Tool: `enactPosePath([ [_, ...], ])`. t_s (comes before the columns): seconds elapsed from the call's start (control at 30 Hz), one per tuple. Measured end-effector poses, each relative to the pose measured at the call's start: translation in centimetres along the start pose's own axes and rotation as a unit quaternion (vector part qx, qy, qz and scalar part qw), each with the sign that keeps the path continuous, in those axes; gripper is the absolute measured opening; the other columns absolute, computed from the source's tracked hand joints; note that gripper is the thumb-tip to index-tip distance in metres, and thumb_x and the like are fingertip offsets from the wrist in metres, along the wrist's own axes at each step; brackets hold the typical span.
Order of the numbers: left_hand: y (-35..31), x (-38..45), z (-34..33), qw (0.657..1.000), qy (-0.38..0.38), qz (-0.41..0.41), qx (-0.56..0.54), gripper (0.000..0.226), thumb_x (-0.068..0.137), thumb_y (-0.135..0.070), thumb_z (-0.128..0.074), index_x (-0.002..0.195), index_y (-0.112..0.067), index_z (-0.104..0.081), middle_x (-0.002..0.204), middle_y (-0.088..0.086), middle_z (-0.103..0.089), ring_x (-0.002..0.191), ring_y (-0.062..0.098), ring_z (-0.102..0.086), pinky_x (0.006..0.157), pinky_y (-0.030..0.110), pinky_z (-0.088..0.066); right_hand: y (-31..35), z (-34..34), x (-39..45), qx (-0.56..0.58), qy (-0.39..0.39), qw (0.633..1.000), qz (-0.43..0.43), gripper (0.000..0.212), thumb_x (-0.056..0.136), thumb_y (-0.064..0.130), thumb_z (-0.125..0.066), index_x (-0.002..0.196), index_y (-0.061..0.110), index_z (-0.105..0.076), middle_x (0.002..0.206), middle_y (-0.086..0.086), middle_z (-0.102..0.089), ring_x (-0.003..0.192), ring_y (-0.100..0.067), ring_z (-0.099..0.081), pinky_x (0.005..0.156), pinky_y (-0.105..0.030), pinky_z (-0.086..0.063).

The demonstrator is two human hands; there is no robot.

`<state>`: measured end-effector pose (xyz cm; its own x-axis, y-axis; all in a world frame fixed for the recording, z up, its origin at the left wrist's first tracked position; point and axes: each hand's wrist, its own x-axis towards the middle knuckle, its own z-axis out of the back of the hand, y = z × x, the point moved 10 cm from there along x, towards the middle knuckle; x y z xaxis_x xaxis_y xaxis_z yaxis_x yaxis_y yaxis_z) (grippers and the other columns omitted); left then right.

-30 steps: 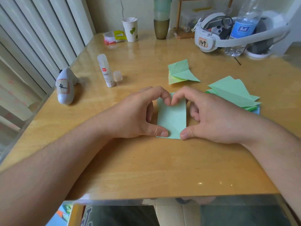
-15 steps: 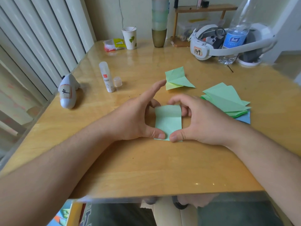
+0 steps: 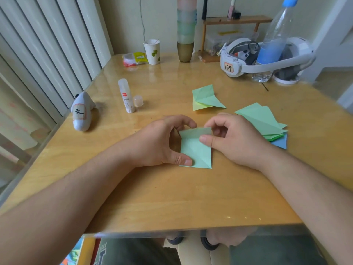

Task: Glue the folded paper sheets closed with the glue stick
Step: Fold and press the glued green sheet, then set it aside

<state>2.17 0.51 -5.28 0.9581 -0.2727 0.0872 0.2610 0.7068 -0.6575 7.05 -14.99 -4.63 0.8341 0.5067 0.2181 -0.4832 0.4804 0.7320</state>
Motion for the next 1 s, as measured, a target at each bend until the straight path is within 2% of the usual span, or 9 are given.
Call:
enactPosePath([
  [0.07,-0.2,0.0,-0.1,1.0,0.009,0.002,-0.011,0.074,0.065,-0.043,-0.099,0.127,-0.043,-0.059,0.114,-0.01,-0.062,0.096,0.006,-0.056,0.082,0.018,-0.047,0.7,0.3,-0.2,0.056,0.002,0.998,0.024,0.016,0.087,0.017,-0.083,0.085,0.028,-0.071,0.086,0.0,-0.065,0.079,-0.016,-0.058,0.078,-0.033,-0.049],
  [0.17,-0.5,-0.1,0.0,1.0,0.013,0.003,0.012,0.058,0.067,-0.042,-0.098,0.115,-0.037,-0.066,0.106,-0.01,-0.06,0.096,0.004,-0.056,0.078,0.011,-0.045,1.7,0.3,-0.5,0.093,0.021,0.994,0.06,0.016,0.088,0.014,-0.082,0.085,0.022,-0.069,0.08,0.009,-0.063,0.079,-0.008,-0.057,0.079,-0.026,-0.048],
  [0.23,-0.5,0.0,0.0,1.0,0.017,-0.002,0.02,0.051,0.067,-0.044,-0.097,0.106,-0.045,-0.065,0.109,-0.012,-0.058,0.1,0.004,-0.057,0.081,0.011,-0.045,2.0,-0.1,-0.6,0.062,0.027,0.995,0.073,0.018,0.082,0.03,-0.085,0.083,0.026,-0.067,0.082,0.012,-0.063,0.081,-0.008,-0.057,0.08,-0.025,-0.048],
  [0.33,-0.5,-0.2,-0.1,1.0,0.02,-0.003,0.002,0.048,0.067,-0.043,-0.097,0.104,-0.049,-0.066,0.113,-0.011,-0.057,0.104,0.003,-0.058,0.085,0.009,-0.043,1.6,-0.9,-0.5,-0.024,0.057,0.997,0.04,0.036,0.066,0.055,-0.087,0.089,0.035,-0.067,0.093,0.012,-0.062,0.089,-0.01,-0.057,0.083,-0.035,-0.052],
  [0.53,-0.9,-0.3,-0.1,1.0,0.006,-0.013,-0.018,0.046,0.066,-0.037,-0.099,0.099,-0.048,-0.067,0.112,-0.006,-0.057,0.099,0.01,-0.059,0.085,0.015,-0.047,1.6,-2.0,-0.7,-0.135,0.087,0.986,0.038,0.051,0.059,0.065,-0.088,0.086,0.037,-0.055,0.097,0.012,-0.051,0.099,-0.001,-0.045,0.074,-0.028,-0.037],
  [0.63,-0.9,-0.2,-0.1,1.0,0.008,-0.012,-0.022,0.045,0.067,-0.037,-0.098,0.098,-0.047,-0.067,0.113,-0.005,-0.056,0.097,0.012,-0.061,0.085,0.016,-0.049,1.5,-2.1,-0.7,-0.132,0.087,0.987,0.033,0.048,0.061,0.06,-0.091,0.084,0.037,-0.056,0.097,0.012,-0.051,0.099,-0.001,-0.045,0.074,-0.027,-0.036],
  [0.73,-0.7,-0.3,-0.1,1.0,0.02,-0.003,-0.016,0.044,0.07,-0.036,-0.096,0.099,-0.052,-0.066,0.114,-0.006,-0.056,0.098,0.008,-0.06,0.085,0.012,-0.046,1.1,-2.0,-0.5,-0.102,0.094,0.99,0.016,0.045,0.061,0.05,-0.094,0.086,0.038,-0.059,0.1,0.013,-0.052,0.102,-0.005,-0.049,0.081,-0.031,-0.042],
  [0.87,-0.5,-0.3,0.3,1.0,0.031,0.004,0.001,0.042,0.076,-0.033,-0.093,0.098,-0.056,-0.065,0.113,-0.007,-0.057,0.101,0.003,-0.057,0.085,0.012,-0.044,0.5,-1.3,-0.5,-0.099,0.1,0.99,0.004,0.042,0.063,0.043,-0.096,0.087,0.039,-0.062,0.101,0.016,-0.052,0.099,0.003,-0.05,0.083,-0.03,-0.043],
  [1.0,-0.6,-0.1,0.1,0.999,0.03,0.015,0.002,0.039,0.08,-0.031,-0.09,0.098,-0.055,-0.066,0.113,-0.008,-0.057,0.099,0.001,-0.056,0.082,0.009,-0.043,0.4,-0.9,-0.5,-0.098,0.094,0.991,0.006,0.042,0.063,0.044,-0.095,0.088,0.039,-0.062,0.101,0.016,-0.053,0.098,0.004,-0.051,0.084,-0.028,-0.044],
])
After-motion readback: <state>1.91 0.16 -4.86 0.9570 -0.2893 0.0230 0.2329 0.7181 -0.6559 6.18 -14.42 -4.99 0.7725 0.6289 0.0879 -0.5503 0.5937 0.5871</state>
